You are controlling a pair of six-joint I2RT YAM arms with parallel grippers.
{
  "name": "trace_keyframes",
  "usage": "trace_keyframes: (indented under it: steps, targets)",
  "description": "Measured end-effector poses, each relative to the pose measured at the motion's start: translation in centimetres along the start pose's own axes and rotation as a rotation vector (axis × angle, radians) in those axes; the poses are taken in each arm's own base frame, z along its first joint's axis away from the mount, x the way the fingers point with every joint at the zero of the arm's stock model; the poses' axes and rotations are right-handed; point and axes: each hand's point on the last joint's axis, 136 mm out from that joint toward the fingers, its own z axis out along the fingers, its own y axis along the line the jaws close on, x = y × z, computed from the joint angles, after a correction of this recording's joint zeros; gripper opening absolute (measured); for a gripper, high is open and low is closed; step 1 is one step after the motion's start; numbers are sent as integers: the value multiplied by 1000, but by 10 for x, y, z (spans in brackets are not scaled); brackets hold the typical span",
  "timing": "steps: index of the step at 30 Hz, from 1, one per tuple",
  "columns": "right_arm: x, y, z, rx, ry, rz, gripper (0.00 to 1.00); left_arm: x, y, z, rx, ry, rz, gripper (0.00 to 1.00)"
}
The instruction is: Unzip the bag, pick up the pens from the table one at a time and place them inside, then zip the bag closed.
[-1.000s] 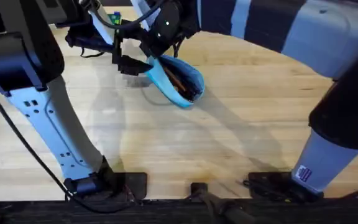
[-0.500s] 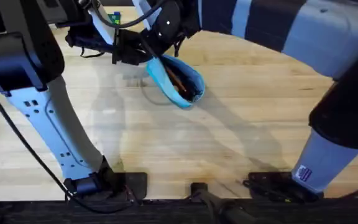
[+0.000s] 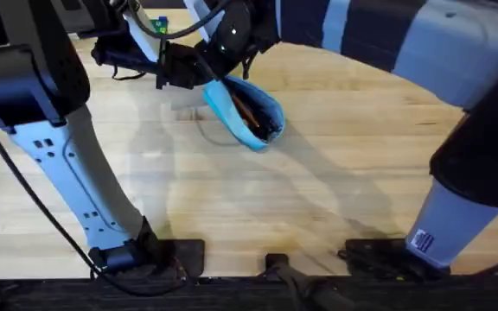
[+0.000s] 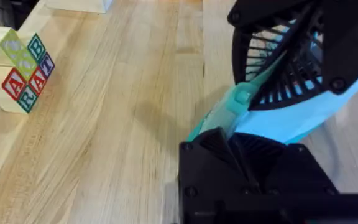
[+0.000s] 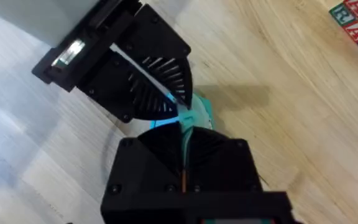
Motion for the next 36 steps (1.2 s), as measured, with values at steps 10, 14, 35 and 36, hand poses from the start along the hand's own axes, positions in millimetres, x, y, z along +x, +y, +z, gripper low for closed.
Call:
trace_keyframes:
  steps: [10, 14, 35, 36]
  targets:
    - [8, 0, -3, -1, 42, -16, 31, -1, -1, 2, 6, -1, -4, 43]
    - [13, 0, -4, -2, 61, -21, 30, -1, -2, 3, 10, -1, -5, 42]
    - [66, -11, -43, 46, 345, -78, 30, 1, -1, 3, 10, 9, 3, 42]
    - [68, -11, -44, 45, 354, -78, 30, 1, -1, 3, 10, 10, 3, 42]
